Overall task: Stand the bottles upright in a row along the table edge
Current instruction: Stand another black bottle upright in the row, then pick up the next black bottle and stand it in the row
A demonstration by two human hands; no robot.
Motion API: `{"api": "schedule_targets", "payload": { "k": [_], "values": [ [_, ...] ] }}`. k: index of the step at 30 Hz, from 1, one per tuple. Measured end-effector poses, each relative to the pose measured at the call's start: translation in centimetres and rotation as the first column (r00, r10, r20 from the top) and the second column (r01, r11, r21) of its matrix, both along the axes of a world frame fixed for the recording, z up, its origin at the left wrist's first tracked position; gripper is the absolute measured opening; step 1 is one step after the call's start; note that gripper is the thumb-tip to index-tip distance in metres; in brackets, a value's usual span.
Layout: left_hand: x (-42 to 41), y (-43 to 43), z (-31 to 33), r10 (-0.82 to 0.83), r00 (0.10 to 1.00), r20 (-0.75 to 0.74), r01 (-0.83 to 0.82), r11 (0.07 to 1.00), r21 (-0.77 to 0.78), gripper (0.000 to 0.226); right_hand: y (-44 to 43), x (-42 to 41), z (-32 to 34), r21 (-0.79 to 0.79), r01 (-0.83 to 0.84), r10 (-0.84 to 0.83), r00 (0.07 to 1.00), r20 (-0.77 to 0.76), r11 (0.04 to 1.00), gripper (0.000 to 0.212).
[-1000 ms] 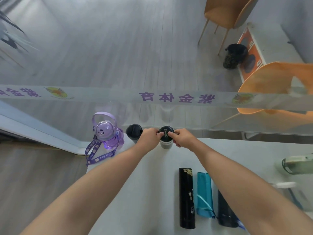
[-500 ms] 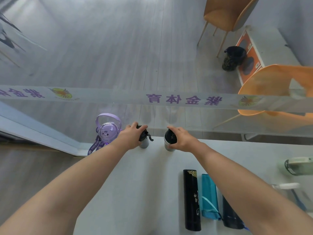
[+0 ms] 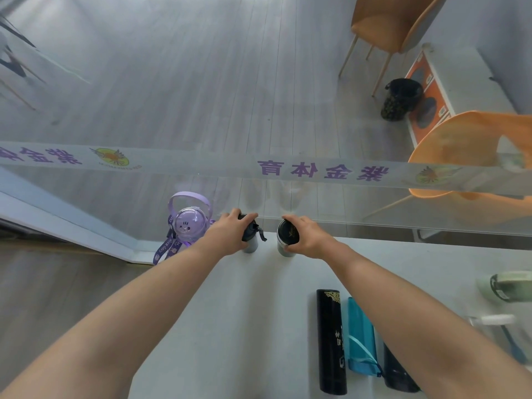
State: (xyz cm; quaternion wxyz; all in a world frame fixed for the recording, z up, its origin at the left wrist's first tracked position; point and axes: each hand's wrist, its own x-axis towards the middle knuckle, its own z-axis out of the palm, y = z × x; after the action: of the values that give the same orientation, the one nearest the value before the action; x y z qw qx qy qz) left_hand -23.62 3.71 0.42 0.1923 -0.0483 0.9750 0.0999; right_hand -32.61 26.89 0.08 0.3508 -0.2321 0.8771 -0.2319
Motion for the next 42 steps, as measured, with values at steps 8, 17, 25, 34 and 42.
{"api": "schedule_targets", "payload": {
  "k": [8, 17, 25, 34, 42],
  "values": [
    [2.3, 3.4, 1.2, -0.148, 0.783, -0.604, 0.229, 0.972, 0.058, 0.031, 3.6, 1.7, 2.1, -0.089, 0.232, -0.235, 0.971, -0.031, 0.969, 0.073],
    [7.0, 10.8, -1.3, -0.253, 0.903, -0.348, 0.349, 0.903, 0.251, 0.023, 13.7, 9.3, 1.4, 0.06, 0.417, -0.417, 0.909, -0.023, 0.907, 0.027],
    [14.9, 19.1, -8.6, -0.178, 0.935, 0.306, 0.014, 0.883, 0.47, 0.038, 18.4, 21.6, -3.9, 0.227, 0.475, -0.507, 0.854, 0.114, 0.85, 0.029],
    [20.2, 25.3, -11.6, 0.255, 0.78, 0.571, -0.588, 0.609, 0.532, 0.033, 16.1, 25.0, -7.9, 0.317, 0.408, -0.471, 0.869, 0.153, 0.856, 0.062],
    [19.6, 25.4, -9.4, 0.463, 0.686, 0.561, -0.724, 0.351, 0.594, 0.019, 16.8, 22.9, -5.9, 0.183, 0.444, -0.48, 0.819, 0.313, 0.877, 0.066]
  ]
}}
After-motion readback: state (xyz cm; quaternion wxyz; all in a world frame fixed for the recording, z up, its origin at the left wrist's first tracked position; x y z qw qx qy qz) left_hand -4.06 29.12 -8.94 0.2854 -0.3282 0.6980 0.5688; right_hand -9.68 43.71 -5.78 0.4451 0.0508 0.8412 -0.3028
